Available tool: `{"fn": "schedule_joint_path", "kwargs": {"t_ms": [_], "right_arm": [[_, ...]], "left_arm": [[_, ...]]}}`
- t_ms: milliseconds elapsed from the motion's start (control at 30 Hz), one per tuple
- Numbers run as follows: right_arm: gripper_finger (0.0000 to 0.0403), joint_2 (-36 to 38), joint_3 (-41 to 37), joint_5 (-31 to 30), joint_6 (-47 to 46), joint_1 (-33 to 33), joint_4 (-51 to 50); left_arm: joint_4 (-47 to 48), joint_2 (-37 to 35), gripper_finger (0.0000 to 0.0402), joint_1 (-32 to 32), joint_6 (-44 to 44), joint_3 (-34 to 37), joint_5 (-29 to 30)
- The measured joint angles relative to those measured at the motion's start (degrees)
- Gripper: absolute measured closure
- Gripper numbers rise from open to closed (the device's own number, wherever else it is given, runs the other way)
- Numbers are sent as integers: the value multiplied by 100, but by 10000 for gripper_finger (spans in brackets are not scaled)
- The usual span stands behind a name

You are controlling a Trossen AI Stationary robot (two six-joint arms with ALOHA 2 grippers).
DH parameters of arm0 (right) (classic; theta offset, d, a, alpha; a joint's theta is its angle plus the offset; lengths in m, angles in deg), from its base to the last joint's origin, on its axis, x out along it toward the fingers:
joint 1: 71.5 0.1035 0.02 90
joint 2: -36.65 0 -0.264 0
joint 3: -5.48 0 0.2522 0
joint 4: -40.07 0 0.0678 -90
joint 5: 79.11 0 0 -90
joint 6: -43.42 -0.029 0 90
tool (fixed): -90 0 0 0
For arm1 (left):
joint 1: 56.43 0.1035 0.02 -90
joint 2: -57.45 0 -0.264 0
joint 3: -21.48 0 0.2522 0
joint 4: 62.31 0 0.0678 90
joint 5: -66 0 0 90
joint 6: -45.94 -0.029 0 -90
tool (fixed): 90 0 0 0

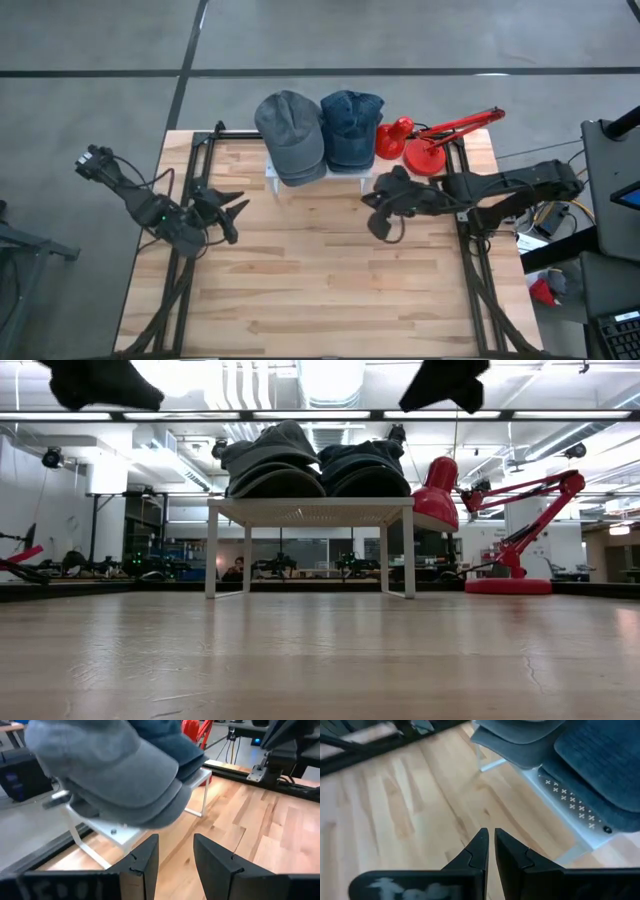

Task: Pick & Place hat
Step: Return to Home Position

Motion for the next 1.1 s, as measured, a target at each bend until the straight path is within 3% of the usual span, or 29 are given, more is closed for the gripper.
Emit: {"fn": "schedule_joint_path", "kwargs": {"t_ms": [267, 667, 933, 1100], "right_arm": [[376, 1599, -1558, 241, -153, -3, 905], [376, 3864, -2931, 237, -264, -4, 1026], [376, 4613, -3331, 282, -923, -4, 800], [376, 4731, -3632, 315, -818, -4, 923]], "left_arm": [[-11, -525, 275, -36, 262, 641, -9], [187, -2425, 337, -36, -903, 770, -306], [346, -2732, 355, -33, -552, 770, -232], [349, -2690, 351, -34, -5, 776, -277]]}}
